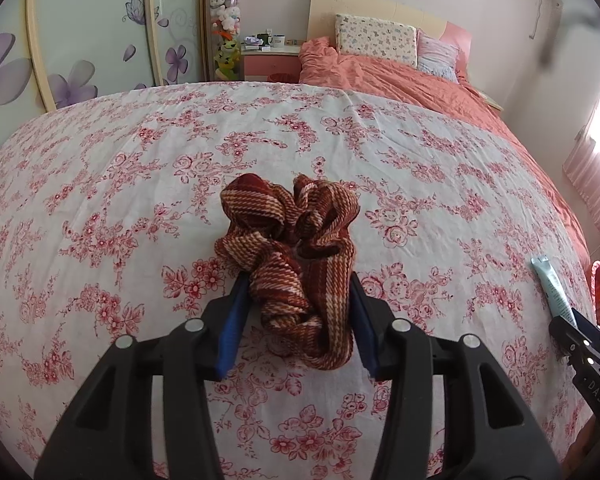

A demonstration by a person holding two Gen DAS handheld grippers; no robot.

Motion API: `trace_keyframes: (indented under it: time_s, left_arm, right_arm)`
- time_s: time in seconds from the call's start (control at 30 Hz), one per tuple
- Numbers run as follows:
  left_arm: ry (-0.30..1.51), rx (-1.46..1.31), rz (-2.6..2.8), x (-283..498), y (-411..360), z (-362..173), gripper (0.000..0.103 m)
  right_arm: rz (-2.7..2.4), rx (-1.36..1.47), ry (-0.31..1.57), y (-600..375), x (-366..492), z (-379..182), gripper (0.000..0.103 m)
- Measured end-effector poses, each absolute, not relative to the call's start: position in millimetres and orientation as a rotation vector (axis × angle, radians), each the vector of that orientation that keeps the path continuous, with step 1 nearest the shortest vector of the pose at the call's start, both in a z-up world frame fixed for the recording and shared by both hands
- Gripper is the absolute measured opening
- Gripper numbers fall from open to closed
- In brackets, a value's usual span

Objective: Collect trash
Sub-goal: 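Grasp the plaid scrunchie with the left gripper while the right grasps the blue tube, then carry the scrunchie and blue tube in both grippers over the basket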

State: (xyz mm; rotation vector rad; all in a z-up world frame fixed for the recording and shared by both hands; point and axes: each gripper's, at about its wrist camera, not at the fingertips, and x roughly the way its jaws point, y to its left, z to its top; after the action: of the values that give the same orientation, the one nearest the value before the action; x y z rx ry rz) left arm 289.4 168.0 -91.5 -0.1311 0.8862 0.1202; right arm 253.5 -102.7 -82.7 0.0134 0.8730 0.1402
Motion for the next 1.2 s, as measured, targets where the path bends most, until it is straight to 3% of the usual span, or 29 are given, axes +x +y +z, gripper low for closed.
trace_keyframes:
  time_s: [0.07, 0.1, 0.17, 0.27, 0.87, 1.2]
  left_arm:
    - [0.896, -0.082, 0.129, 292.2, 162.6, -92.1, 0.047]
    - [0.899, -0.064, 0.135, 293.7, 160.5, -92.4, 0.045]
    - [0.895, -0.045, 0.129, 295.0, 157.8, -91.9, 0.033]
    - [0.893, -0.020, 0.135, 295.0, 155.1, -91.5, 0.027]
    - [0.807, 0.020, 0.092, 257.1, 125.3, -45.5, 0.026]
    - [0.757, 0.014, -0.046, 228.8, 69.9, -7.8, 0.026]
  right_arm:
    - [0.136, -0.016, 0.873, -99.5, 253.1, -82.5, 0.035]
    - [0.136, -0.023, 0.871, -98.9, 252.3, -82.4, 0.029]
    - [0.147, -0.017, 0.870, -101.0, 251.4, -82.4, 0.029]
    - [0.153, -0.007, 0.866, -104.7, 249.4, -81.8, 0.029]
    - [0.151, 0.036, 0.759, -129.2, 213.9, -41.7, 0.028]
    - [0.100, 0.071, 0.675, -169.3, 182.3, -8.1, 0.028]
